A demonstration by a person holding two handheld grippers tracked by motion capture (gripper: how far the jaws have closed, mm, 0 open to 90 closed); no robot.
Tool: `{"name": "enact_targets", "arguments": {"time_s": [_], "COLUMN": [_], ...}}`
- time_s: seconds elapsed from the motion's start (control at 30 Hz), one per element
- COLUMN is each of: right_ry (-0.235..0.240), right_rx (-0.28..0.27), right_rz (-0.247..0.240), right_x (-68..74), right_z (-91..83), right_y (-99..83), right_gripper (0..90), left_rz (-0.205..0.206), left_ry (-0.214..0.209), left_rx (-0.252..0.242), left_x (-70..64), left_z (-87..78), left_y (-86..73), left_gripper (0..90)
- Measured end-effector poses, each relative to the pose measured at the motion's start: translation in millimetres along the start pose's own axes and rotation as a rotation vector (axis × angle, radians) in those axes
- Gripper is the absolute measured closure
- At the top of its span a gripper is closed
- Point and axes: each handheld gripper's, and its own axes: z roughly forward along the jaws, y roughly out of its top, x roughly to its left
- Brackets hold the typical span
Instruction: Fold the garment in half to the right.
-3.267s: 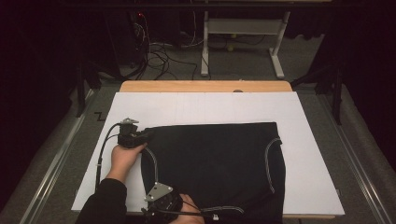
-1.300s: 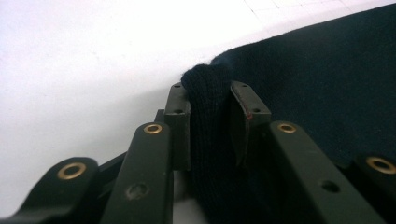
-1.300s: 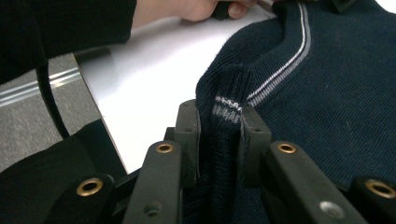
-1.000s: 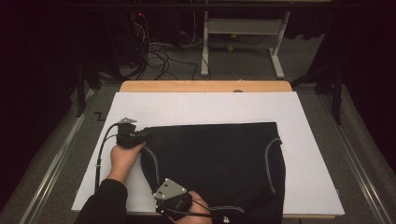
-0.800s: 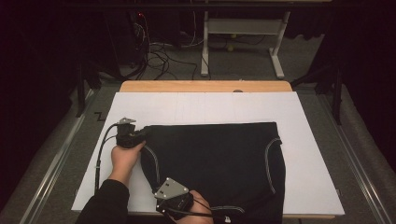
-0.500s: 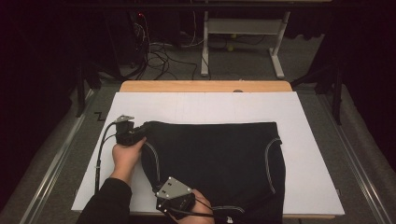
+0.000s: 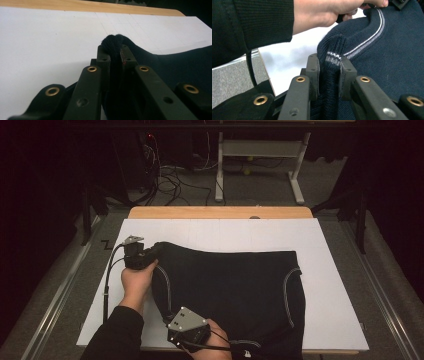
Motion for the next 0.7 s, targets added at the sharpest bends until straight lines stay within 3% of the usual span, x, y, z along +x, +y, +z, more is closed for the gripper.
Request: {"name": "enact_targets", "arguments": {"time_s": [0.3, 0.6, 0.7], "right_ry": [-0.013, -0.016, -0.010], "right_rx": [-0.031, -0.041, -0.041], "right_rz": [-0.015, -0.035, -0.035], "right_x": [-3.9, 1.6, 1.4], "right_z": [-8.0, -8.0, -5.8], "right_y": [5.1, 9.6, 11.2], "right_gripper": [75.1, 75.2, 75.3], "left_rz": [0.002, 0.025, 0.011], "left_ry": [0.015, 0.024, 0.019], "left_rx": [-0.014, -0.020, -0.020], "left_x": [-3.0, -3.0, 0.4], "left_z": [-2.4, -10.2, -10.6], "left_y": [4.1, 7.9, 8.7], "left_gripper": [78.1, 78.2, 78.2]}}
